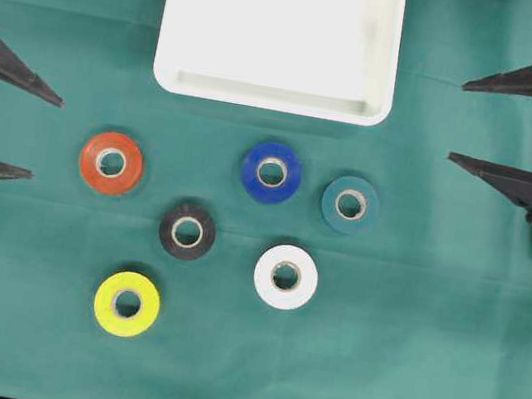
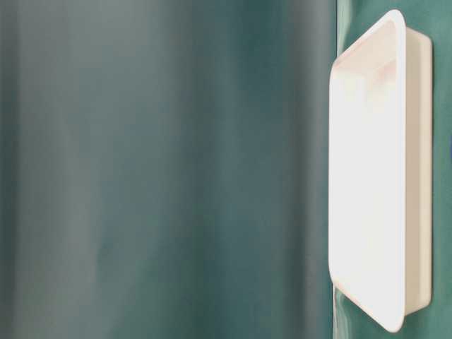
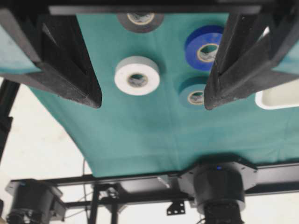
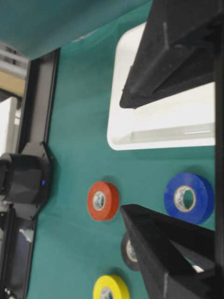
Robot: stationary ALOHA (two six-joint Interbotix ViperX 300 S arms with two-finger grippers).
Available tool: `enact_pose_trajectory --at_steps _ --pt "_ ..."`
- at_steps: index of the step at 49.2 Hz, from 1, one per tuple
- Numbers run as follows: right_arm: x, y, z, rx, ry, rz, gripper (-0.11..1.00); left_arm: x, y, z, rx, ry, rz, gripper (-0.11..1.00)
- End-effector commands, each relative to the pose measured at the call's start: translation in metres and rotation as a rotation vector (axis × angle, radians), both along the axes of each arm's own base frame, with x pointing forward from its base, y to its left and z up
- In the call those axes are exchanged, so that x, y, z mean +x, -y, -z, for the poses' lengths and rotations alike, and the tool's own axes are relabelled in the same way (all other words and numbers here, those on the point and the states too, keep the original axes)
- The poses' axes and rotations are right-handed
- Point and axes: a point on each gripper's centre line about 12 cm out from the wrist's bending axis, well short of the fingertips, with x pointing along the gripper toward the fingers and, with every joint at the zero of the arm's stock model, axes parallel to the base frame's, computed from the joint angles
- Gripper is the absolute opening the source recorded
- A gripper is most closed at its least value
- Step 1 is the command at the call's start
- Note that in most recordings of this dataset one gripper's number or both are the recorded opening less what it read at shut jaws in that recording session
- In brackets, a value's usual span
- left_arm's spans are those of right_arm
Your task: Pick up the tape from a random location and place it into the white case.
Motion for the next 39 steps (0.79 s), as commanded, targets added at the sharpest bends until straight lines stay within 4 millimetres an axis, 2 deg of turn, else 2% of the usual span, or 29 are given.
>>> enact_pose_trajectory --at_steps 1,11,17,27,39 --pt "0.003 0.0 -0.012 0.001 0.029 0.002 0.93 0.003 0.001 -0.01 -0.007 0.02 0.003 1.0" --pt "0.003 0.0 -0.011 0.0 0.028 0.002 0.93 0.004 0.001 -0.01 -0.009 0.023 0.002 1.0" --pt "0.004 0.001 -0.011 0.0 0.026 0.002 0.93 0.013 0.004 -0.011 -0.008 0.016 0.007 1.0" --pt "0.007 0.001 -0.011 0.0 0.018 0.002 0.93 0.047 0.016 -0.022 0.002 -0.018 0.025 1.0" --pt "0.01 0.001 -0.01 0.001 0.008 0.002 0.93 0.099 0.029 -0.034 0.013 -0.052 0.028 1.0"
